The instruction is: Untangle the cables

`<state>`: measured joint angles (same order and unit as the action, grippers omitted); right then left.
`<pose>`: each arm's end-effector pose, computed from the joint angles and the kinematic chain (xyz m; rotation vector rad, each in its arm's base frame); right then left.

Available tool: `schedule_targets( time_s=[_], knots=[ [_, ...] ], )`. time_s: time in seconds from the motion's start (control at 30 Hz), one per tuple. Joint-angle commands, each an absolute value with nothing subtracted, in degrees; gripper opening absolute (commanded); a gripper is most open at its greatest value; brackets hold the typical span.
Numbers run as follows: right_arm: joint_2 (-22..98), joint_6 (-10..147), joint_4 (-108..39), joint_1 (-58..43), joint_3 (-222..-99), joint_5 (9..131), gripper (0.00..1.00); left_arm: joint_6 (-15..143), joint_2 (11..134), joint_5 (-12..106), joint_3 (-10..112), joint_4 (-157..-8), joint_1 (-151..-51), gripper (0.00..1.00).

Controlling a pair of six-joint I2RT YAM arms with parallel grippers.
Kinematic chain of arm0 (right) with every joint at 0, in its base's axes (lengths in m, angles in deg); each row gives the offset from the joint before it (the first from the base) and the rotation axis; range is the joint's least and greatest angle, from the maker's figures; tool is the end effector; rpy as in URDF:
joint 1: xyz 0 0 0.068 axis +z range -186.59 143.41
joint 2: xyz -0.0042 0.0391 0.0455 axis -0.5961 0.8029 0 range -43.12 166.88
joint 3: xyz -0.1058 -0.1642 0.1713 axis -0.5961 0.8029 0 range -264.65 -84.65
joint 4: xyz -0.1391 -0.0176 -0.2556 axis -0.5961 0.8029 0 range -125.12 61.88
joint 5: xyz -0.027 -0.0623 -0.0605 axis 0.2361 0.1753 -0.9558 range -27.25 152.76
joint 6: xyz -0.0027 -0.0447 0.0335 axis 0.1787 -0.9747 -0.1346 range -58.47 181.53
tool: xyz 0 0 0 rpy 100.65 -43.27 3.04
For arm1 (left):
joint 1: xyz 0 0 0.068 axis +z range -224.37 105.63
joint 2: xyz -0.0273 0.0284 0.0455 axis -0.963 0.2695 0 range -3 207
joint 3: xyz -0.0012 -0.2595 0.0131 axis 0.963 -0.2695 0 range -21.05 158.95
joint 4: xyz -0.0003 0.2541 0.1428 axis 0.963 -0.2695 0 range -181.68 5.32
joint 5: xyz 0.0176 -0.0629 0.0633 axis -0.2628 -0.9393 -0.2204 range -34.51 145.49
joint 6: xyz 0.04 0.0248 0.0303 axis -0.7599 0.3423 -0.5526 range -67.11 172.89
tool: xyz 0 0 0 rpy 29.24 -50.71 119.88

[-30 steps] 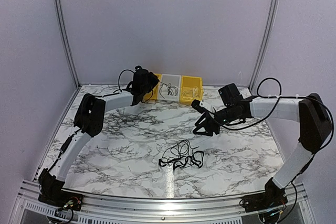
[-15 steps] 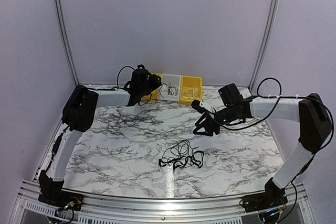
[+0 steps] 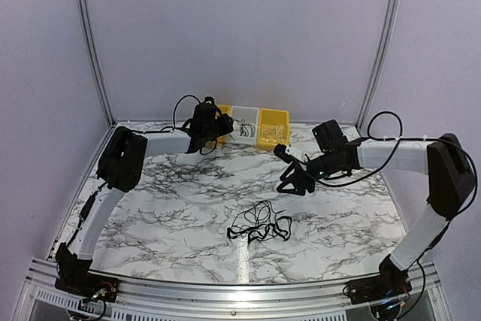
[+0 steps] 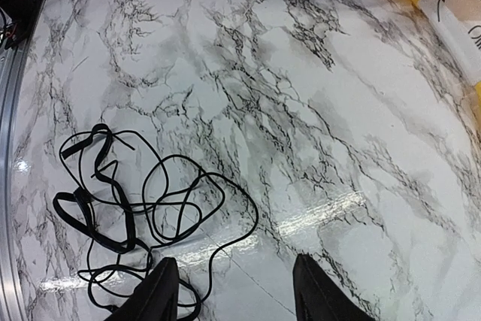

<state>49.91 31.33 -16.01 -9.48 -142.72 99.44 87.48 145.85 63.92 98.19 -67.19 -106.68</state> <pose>0.3065 0.1828 0.1692 -1.3750 1.9791 0.7732 0.5224 -0.3237 0.1349 -0.1455 1.8300 -0.7038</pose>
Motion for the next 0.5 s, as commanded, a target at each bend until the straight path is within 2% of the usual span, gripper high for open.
schedule_targets(
  time_s=[0.0,0.3,0.47],
  knots=[
    [51.0,30.5,-15.4,-9.2,-144.8,98.2,0.52,81.6,146.9,64.8,99.4,-70.6,-107.3,0.56],
    [52.1,30.6,-15.2,-8.2,-145.2,96.4,0.52,81.2,144.8,64.8,98.2,-78.7,-107.3,0.29],
    [52.1,30.5,-15.2,-7.7,-145.2,95.5,0.52,82.0,138.5,65.1,88.8,-77.0,-108.0,0.2]
  ],
)
